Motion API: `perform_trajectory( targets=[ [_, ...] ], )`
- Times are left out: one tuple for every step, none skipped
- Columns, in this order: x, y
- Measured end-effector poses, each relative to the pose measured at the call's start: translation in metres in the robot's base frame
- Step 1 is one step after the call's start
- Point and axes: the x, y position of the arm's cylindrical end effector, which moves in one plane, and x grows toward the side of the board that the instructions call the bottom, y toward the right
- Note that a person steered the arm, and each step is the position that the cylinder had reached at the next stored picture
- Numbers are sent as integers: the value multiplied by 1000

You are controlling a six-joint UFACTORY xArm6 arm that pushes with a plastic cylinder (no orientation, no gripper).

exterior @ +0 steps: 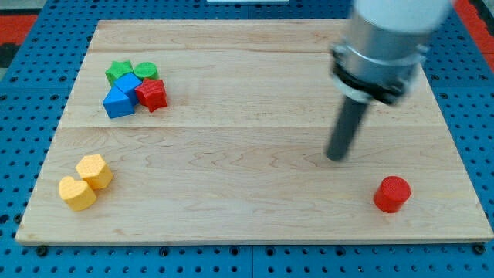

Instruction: Separate the red star from the group of blocks

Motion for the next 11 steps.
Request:
perform_trajectory(
  targets=[
    [-96, -58],
    [-148, -124],
    [-137, -185],
    [-106, -240],
    [-59, -240],
    [-24, -214],
    [-63, -257],
    [-58, -280],
    [-21, -287],
    [1, -301],
    [19, -315]
  ],
)
